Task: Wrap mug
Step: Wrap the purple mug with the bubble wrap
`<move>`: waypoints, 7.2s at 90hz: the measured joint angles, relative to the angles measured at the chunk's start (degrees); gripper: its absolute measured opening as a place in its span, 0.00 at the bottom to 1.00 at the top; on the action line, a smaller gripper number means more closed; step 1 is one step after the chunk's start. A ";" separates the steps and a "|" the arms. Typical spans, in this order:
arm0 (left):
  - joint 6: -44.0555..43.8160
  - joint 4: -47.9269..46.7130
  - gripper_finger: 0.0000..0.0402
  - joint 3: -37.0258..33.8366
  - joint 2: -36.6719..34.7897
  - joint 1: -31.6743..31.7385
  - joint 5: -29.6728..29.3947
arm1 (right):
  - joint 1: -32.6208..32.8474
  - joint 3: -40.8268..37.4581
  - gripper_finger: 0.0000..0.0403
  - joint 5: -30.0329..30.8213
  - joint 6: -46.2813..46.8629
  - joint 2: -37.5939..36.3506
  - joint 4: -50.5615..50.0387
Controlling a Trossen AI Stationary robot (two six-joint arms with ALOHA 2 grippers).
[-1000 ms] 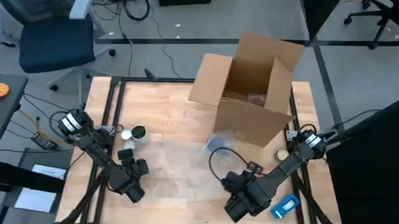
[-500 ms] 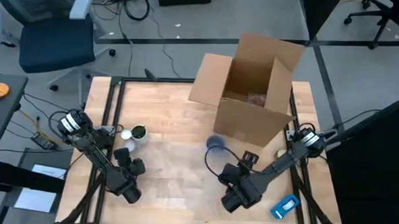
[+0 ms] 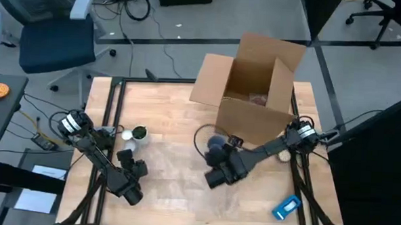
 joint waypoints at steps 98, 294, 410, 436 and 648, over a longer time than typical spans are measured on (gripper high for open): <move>-1.69 2.43 0.33 0.00 -0.02 0.02 -4.17 | -16.54 -11.13 0.23 -15.05 7.24 0.13 23.35; 25.91 24.74 0.33 5.42 -3.52 25.36 -12.24 | 0.67 -13.46 0.00 -22.34 -41.21 0.28 37.30; 11.98 14.91 0.33 7.67 0.70 19.46 -16.56 | -3.60 -13.44 0.28 -24.42 -37.97 0.28 39.42; 6.39 0.47 0.33 10.45 -0.66 14.28 -16.44 | -3.38 -11.29 0.33 -24.42 -37.97 0.28 38.92; 11.01 50.77 0.05 -3.44 1.83 20.21 -6.05 | 4.14 -10.73 0.00 -20.09 -15.91 -0.05 3.32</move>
